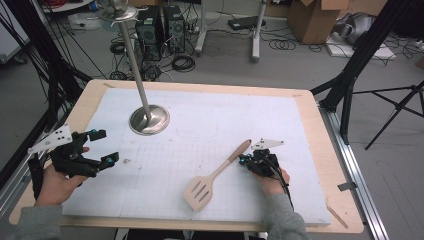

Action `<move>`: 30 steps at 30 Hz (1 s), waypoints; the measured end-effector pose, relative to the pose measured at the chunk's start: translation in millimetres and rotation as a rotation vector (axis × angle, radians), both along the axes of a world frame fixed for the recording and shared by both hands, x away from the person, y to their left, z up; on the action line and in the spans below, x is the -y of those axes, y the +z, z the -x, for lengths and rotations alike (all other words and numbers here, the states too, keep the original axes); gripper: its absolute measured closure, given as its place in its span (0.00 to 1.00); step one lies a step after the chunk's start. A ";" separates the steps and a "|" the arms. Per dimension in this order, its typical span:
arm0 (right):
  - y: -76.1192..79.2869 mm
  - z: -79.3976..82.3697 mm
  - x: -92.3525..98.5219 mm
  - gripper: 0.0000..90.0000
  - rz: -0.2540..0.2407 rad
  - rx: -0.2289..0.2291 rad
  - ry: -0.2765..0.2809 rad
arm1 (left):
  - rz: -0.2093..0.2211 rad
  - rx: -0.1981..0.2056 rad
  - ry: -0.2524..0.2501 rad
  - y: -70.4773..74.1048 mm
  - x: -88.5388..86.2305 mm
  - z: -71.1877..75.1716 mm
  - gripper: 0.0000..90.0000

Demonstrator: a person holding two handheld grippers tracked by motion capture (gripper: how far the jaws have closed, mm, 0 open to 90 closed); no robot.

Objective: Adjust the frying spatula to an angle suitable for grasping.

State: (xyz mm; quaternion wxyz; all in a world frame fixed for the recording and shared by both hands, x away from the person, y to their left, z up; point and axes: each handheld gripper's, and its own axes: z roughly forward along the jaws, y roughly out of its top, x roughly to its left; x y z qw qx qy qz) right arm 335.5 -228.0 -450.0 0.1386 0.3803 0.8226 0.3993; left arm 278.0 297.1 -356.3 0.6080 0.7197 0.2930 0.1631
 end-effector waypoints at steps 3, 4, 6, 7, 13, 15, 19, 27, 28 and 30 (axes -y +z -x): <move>0.2 -3.5 -3.4 1.00 0.011 0.006 -0.001 | -0.001 0.000 0.009 0.2 -1.7 3.1 0.02; 0.1 -4.8 -4.9 1.00 0.019 0.013 0.001 | -0.005 0.002 0.012 0.4 -2.6 3.9 0.02; 0.6 -6.7 -9.3 1.00 0.031 0.040 0.007 | -0.004 -0.001 0.019 0.4 -3.6 5.9 0.02; 1.2 -7.0 -12.0 1.00 0.034 0.052 0.005 | -0.006 -0.002 0.022 0.3 -3.7 6.6 0.02; 1.6 -15.1 -18.3 1.00 0.013 0.064 0.004 | -0.015 -0.006 0.028 -1.0 -3.6 10.5 0.02; 1.6 -18.5 -21.0 1.00 0.012 0.068 0.002 | -0.017 -0.009 0.033 -1.8 -4.7 11.7 0.02; 1.7 -26.9 -28.6 1.00 0.011 0.066 -0.003 | -0.020 -0.008 0.044 -1.8 -8.2 15.0 0.02; 1.7 -40.0 -46.3 1.00 0.046 0.101 0.008 | -0.025 -0.009 0.064 -2.6 -14.8 21.2 0.02; 1.8 -41.5 -47.7 1.00 0.051 0.102 0.010 | -0.026 -0.009 0.068 -2.7 -15.7 21.9 0.02; 1.7 -44.4 -50.7 1.00 0.048 0.101 0.012 | -0.026 -0.009 0.073 -3.0 -17.2 23.6 0.02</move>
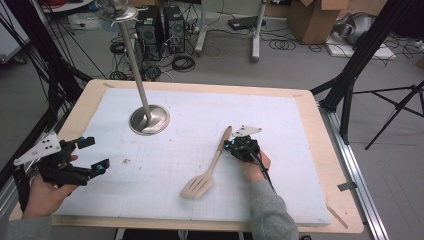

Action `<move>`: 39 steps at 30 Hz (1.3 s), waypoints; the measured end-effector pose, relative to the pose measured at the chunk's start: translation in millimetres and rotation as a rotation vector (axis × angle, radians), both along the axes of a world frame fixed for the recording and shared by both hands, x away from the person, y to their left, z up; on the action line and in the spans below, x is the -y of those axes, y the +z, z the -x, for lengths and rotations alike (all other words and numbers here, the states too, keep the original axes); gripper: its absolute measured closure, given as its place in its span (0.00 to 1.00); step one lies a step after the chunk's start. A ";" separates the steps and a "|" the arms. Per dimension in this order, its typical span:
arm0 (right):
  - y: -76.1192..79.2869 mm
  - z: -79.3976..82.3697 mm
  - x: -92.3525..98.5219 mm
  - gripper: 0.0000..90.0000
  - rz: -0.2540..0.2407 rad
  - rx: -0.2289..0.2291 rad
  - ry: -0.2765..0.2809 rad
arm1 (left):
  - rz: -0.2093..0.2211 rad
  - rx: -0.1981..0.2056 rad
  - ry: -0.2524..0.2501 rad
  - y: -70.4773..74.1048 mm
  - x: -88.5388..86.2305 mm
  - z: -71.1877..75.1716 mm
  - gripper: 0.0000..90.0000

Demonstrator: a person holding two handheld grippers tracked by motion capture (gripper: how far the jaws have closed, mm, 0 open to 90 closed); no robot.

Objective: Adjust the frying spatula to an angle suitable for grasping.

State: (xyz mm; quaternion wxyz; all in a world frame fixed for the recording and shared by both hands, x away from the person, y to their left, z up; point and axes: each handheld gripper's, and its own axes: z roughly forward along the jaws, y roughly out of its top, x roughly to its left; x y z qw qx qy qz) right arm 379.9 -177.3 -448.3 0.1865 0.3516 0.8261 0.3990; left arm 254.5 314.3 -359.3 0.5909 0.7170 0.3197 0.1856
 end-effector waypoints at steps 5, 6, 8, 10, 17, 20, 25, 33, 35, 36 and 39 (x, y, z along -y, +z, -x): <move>0.9 -7.6 -8.5 1.00 -0.002 -0.012 0.001 | -0.001 -0.002 0.011 -0.5 -3.6 3.8 0.02; 0.6 -8.8 -10.8 1.00 -0.008 -0.014 -0.003 | -0.002 -0.002 0.011 -0.5 -4.4 4.3 0.02; -0.2 -11.7 -14.1 1.00 -0.022 -0.020 -0.007 | 0.000 -0.001 0.016 -0.7 -5.7 5.6 0.02; -0.2 -14.4 -17.7 1.00 -0.025 -0.021 -0.006 | 0.001 -0.002 0.019 -1.0 -6.9 6.4 0.02; -0.5 -19.4 -22.3 1.00 -0.055 -0.046 -0.013 | 0.006 -0.003 0.021 -1.5 -9.1 7.6 0.02; 0.9 -18.4 -21.4 1.00 -0.078 -0.059 0.001 | 0.008 -0.006 0.023 -2.1 -10.6 6.9 0.02; 9.9 -9.7 -27.1 1.00 -0.091 -0.041 0.065 | 0.013 -0.005 0.024 -2.1 -11.1 5.5 0.02; 19.1 10.7 -43.5 1.00 -0.073 -0.045 0.216 | 0.009 -0.008 0.010 -2.1 -5.8 1.8 0.02; 17.7 14.4 -47.4 1.00 -0.065 -0.056 0.246 | 0.009 -0.007 0.005 -2.2 -4.4 0.1 0.02; 16.3 15.6 -49.2 1.00 -0.058 -0.063 0.262 | 0.009 -0.009 0.005 -2.1 -3.9 -0.5 0.02; 10.9 18.9 -55.1 1.00 -0.038 -0.080 0.282 | 0.010 -0.009 0.000 -2.4 -2.9 -2.5 0.02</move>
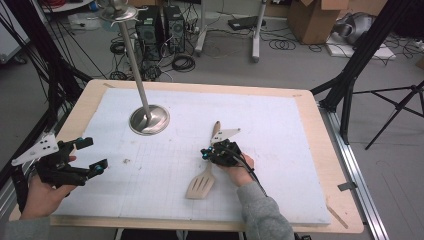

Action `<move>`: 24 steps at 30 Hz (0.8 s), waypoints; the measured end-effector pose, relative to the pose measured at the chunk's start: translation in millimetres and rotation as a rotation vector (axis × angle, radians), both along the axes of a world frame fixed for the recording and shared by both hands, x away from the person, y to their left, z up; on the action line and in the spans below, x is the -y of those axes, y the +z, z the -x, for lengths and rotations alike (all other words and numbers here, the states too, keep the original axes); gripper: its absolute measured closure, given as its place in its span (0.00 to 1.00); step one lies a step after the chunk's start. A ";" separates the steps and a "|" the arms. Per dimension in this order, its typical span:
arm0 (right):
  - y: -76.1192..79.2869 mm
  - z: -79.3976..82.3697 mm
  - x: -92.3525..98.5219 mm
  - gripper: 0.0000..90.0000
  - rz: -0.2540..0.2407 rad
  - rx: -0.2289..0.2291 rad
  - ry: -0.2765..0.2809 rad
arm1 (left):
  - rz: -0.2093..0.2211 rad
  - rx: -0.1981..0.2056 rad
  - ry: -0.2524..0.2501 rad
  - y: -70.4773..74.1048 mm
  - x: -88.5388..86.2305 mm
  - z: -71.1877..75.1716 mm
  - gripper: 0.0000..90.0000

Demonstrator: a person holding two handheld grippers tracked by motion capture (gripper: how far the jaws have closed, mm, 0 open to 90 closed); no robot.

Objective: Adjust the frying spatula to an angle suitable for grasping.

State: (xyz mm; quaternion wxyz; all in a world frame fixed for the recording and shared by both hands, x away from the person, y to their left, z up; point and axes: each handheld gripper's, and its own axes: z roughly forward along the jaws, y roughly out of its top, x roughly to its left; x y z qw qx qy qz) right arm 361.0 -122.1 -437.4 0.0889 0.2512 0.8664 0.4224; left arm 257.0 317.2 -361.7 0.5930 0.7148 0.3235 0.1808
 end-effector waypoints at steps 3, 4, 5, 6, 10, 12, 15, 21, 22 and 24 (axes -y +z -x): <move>-4.1 2.2 -3.8 1.00 0.012 -0.010 0.022 | 0.002 -0.002 -0.004 -0.5 0.9 -2.1 0.02; -4.7 3.6 -5.0 1.00 0.025 -0.018 0.027 | -0.001 -0.003 -0.006 -0.7 1.3 -3.0 0.02; -5.6 4.4 -5.7 1.00 0.037 -0.018 0.041 | 0.000 -0.003 -0.008 -0.9 2.3 -3.9 0.02; -6.3 5.8 -6.1 1.00 0.049 -0.020 0.051 | -0.002 -0.004 -0.012 -1.1 3.1 -4.7 0.02; -9.1 10.0 -3.4 1.00 0.051 -0.022 0.046 | -0.006 -0.007 -0.025 -1.6 7.5 -8.0 0.02; -8.9 12.3 -1.6 1.00 0.059 -0.019 0.040 | -0.006 -0.007 -0.028 -1.7 8.9 -9.2 0.02; -7.8 15.6 0.0 1.00 0.076 -0.003 0.041 | -0.003 -0.007 -0.033 -1.6 9.9 -11.5 0.02; -5.3 19.3 9.3 1.00 0.073 0.015 0.049 | -0.003 -0.019 -0.053 -4.2 16.3 -19.1 0.02; -5.4 20.1 10.5 1.00 0.072 0.018 0.046 | -0.006 -0.016 -0.058 -4.3 17.4 -20.4 0.02; -5.9 21.8 12.4 1.00 0.068 0.016 0.045 | -0.006 -0.016 -0.065 -3.8 19.5 -22.3 0.02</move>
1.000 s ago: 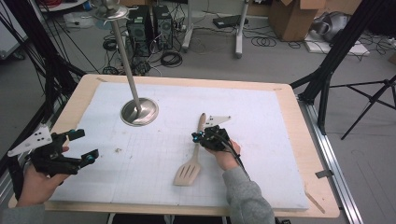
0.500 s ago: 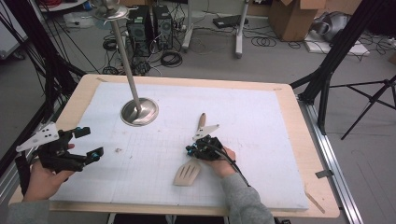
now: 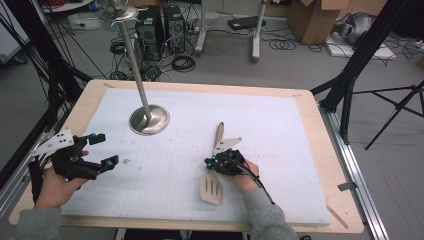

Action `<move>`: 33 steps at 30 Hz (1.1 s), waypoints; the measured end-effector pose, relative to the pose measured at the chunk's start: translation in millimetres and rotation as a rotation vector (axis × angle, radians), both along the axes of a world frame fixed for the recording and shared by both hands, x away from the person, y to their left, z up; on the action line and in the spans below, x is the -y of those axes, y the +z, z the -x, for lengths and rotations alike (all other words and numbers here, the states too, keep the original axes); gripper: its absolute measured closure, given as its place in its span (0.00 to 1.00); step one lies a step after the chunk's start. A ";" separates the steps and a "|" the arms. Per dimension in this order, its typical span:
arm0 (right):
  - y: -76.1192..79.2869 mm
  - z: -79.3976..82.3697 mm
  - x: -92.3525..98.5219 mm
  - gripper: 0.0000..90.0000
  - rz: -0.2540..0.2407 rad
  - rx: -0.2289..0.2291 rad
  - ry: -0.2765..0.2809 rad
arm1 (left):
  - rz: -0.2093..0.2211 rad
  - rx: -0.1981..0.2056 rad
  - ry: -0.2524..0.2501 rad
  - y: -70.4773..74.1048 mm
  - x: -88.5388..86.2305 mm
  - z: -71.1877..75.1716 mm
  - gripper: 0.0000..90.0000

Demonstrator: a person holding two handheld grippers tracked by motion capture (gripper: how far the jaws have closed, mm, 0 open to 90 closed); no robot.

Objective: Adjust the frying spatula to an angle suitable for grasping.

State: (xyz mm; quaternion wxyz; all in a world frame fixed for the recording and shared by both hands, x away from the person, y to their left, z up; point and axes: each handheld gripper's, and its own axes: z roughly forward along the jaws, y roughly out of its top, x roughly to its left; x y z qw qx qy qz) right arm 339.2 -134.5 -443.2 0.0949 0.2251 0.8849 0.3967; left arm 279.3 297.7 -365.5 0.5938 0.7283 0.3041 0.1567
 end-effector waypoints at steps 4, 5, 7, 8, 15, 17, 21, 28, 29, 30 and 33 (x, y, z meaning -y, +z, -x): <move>-0.6 1.6 6.1 1.00 -0.009 0.001 0.004 | 0.006 0.005 -0.009 1.1 2.6 -2.5 0.02; -0.6 1.9 8.0 1.00 -0.009 0.002 0.005 | 0.008 0.005 -0.011 1.1 3.1 -3.0 0.02; -0.6 2.9 11.8 1.00 -0.011 -0.005 0.007 | 0.009 0.004 -0.012 1.0 3.8 -3.8 0.02; -0.3 3.4 13.8 1.00 -0.008 -0.007 0.011 | 0.010 0.005 -0.013 1.0 4.3 -4.2 0.02; 1.2 5.5 30.3 1.00 0.000 -0.025 0.029 | 0.011 0.006 -0.016 1.4 5.0 -5.0 0.02; 1.3 5.3 34.1 1.00 -0.002 -0.028 0.036 | 0.011 0.006 -0.016 1.5 4.8 -4.9 0.02; 1.6 6.1 36.5 1.00 -0.007 -0.045 0.020 | 0.009 0.006 -0.016 1.6 5.1 -4.8 0.02; 4.6 -3.1 53.7 1.00 -0.090 -0.039 -0.090 | 0.014 0.007 -0.010 1.8 4.4 -4.0 0.02; 4.5 -5.0 57.2 1.00 -0.091 -0.033 -0.109 | 0.011 0.007 -0.010 1.6 4.5 -4.1 0.02; 4.5 -6.3 60.8 1.00 -0.092 -0.037 -0.134 | 0.011 0.005 -0.011 1.3 4.6 -4.1 0.02; 3.0 -11.0 69.6 1.00 -0.093 -0.038 -0.191 | 0.005 0.004 -0.012 0.9 4.9 -3.4 0.02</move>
